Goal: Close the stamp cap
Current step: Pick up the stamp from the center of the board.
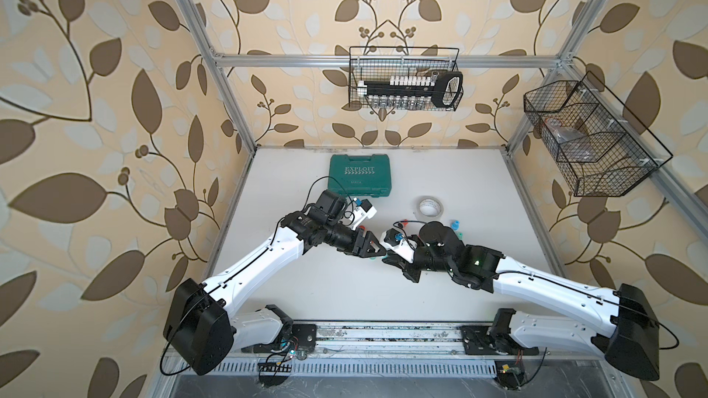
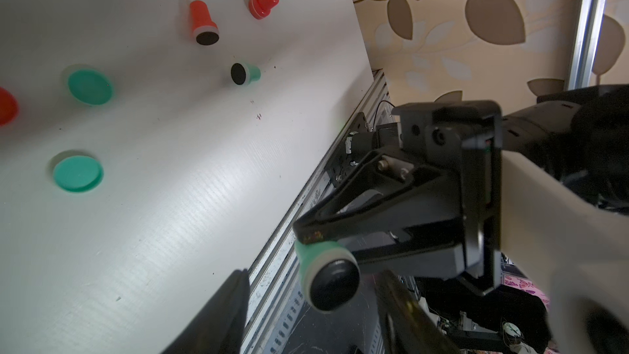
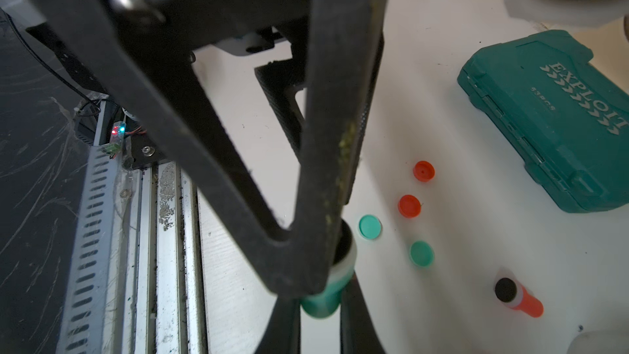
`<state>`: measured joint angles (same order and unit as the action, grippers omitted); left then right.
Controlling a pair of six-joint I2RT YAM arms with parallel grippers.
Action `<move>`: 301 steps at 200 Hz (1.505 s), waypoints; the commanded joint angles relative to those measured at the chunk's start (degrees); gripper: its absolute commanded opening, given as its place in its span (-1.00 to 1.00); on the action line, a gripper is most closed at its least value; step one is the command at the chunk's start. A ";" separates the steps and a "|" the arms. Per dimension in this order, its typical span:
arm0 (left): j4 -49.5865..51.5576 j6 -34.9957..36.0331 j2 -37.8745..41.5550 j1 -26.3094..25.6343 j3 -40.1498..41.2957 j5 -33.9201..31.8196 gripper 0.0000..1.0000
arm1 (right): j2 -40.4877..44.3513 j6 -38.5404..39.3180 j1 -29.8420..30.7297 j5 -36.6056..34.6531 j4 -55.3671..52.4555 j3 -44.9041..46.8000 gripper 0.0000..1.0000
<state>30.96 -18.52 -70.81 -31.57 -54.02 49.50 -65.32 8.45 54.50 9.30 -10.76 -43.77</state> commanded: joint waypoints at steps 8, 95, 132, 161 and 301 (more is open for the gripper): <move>-0.80 0.09 -0.16 -0.49 0.06 0.71 0.24 | -1.45 0.71 0.69 1.07 0.55 -0.98 -1.00; 1.23 0.64 -2.23 -0.54 -0.69 -1.24 0.03 | -3.41 0.31 1.85 -1.18 2.47 -2.18 -1.00; 1.30 0.68 -2.50 -0.65 -0.73 -0.80 -0.03 | -4.20 -0.14 2.18 -4.41 2.32 -2.83 -1.00; 1.35 0.76 -2.49 -0.61 -0.80 -0.80 -0.09 | -4.20 -0.19 2.17 -7.17 2.35 -3.15 -1.00; 1.58 0.86 -2.67 -0.62 -0.83 -0.89 -0.21 | -6.42 0.48 3.06 -4.99 2.04 -4.30 -1.00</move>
<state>32.23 -18.28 -73.38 -31.59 -54.02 48.62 -71.44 8.82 56.95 5.08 -9.17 -46.09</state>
